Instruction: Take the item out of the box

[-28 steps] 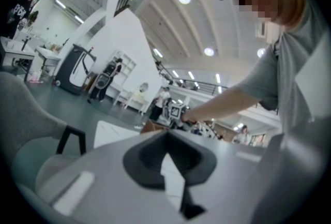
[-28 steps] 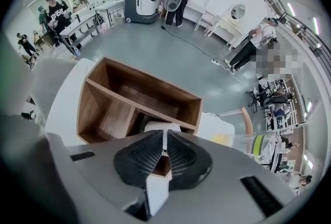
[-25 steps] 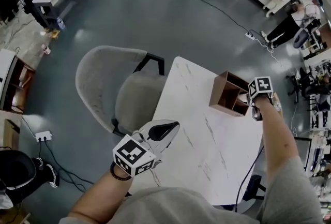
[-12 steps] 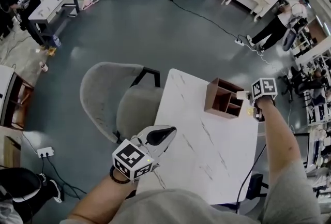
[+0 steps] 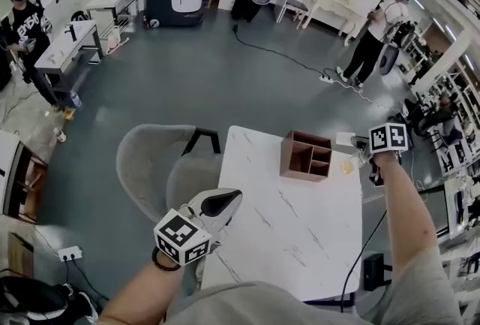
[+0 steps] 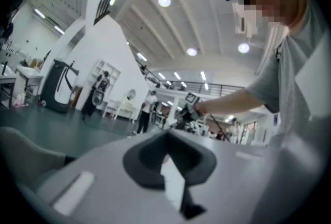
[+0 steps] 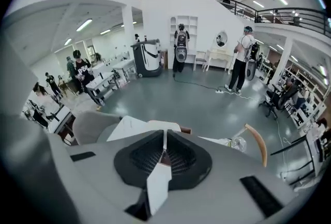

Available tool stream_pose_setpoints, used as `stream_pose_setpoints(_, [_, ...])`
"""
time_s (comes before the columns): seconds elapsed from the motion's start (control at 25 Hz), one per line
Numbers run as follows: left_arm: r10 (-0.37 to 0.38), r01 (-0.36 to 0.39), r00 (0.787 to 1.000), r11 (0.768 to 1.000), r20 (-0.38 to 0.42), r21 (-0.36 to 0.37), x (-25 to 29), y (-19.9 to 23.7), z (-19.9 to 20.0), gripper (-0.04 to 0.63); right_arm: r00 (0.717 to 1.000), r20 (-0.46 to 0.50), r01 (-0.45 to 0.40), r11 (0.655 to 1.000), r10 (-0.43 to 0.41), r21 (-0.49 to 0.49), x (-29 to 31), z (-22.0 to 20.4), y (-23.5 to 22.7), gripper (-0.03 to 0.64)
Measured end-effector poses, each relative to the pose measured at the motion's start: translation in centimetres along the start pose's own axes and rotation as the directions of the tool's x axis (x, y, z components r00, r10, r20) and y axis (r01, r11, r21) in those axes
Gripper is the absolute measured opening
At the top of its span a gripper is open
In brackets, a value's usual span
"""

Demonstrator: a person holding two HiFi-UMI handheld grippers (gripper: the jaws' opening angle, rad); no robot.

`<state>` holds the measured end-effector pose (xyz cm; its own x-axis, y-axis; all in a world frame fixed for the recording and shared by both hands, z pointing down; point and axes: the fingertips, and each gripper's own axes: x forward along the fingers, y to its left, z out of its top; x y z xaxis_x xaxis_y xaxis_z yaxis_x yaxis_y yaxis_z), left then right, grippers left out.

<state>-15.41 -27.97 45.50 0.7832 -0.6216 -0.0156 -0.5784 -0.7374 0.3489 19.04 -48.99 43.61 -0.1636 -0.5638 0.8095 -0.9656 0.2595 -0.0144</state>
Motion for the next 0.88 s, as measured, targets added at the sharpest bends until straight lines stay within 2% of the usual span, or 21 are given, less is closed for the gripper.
stream_pose_setpoints(0.24, [0.025, -0.028, 0.999, 0.997, 0.039, 0.066, 1.8, -2.3, 3.7, 0.002, 0.982, 0.165, -0.100, 0.995, 0.096, 0.017, -5.7, 1.9, -1.0, 0.025])
stream_pose_setpoints(0.44, [0.080, -0.090, 0.992, 0.990, 0.096, 0.104, 4.3, -5.5, 7.2, 0.002, 0.932, 0.298, -0.218, 0.976, 0.208, 0.000, -10.7, 2.6, -2.6, 0.025])
stream_pose_setpoints(0.56, [0.108, -0.122, 0.986, 0.986, 0.126, 0.111, 6.2, -8.4, 8.7, 0.002, 0.881, 0.377, -0.304, 0.953, 0.285, -0.010, -13.9, 2.6, -3.6, 0.025])
stream_pose_setpoints(0.8, [0.123, -0.147, 0.976, 0.980, 0.178, 0.130, 9.6, -15.5, 11.2, 0.002, 0.730, 0.526, -0.489, 0.871, 0.436, -0.042, -21.0, 1.3, -4.7, 0.025])
stream_pose_setpoints(0.88, [0.118, -0.145, 0.975, 0.980, 0.189, 0.137, 10.5, -18.2, 11.3, 0.002, 0.693, 0.558, -0.521, 0.852, 0.456, -0.050, -23.1, -0.1, -5.6, 0.025])
